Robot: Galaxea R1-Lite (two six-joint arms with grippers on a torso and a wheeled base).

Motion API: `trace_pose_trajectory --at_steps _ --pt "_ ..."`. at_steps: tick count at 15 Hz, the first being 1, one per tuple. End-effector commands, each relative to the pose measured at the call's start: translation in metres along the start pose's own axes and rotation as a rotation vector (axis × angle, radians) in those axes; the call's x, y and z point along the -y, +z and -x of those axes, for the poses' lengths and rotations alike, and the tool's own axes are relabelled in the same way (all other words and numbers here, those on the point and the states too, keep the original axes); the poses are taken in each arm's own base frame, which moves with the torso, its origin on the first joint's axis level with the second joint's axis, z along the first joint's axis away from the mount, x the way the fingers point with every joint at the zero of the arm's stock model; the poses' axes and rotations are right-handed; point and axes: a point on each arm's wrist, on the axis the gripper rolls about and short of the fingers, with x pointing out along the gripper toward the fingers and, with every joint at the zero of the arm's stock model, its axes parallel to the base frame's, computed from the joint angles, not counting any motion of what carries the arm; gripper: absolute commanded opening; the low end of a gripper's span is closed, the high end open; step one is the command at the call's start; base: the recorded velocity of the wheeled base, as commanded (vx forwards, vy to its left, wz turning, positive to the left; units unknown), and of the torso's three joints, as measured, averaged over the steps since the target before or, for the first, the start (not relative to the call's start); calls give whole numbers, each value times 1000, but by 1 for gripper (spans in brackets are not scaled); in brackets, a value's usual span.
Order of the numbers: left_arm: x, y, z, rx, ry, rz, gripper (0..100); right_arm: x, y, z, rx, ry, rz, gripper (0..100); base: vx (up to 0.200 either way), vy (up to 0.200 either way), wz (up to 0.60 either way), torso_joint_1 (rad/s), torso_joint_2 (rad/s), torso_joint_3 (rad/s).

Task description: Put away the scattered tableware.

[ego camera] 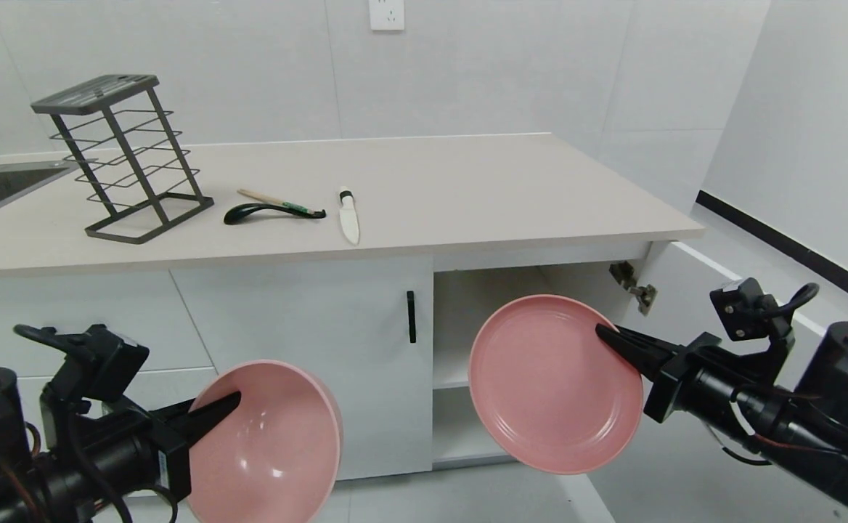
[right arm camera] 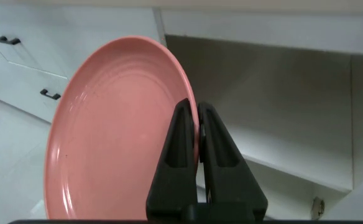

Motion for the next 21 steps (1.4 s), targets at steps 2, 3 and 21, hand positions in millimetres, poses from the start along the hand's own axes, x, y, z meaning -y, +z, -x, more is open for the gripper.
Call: trace_pose_trajectory --at_steps 2,3,21 --pt "0 0 -1 -1 2 1 0 0 0 0 2 3 0 0 0 0 0 -256 461 208" --pt "-1 0 -1 -3 2 0 0 0 1 0 4 3 1 0 0 0 0 -256 432 198" --pt "-1 -1 -2 -9 0 7 0 0 0 0 1 1 0 0 0 0 0 -45 63 28"
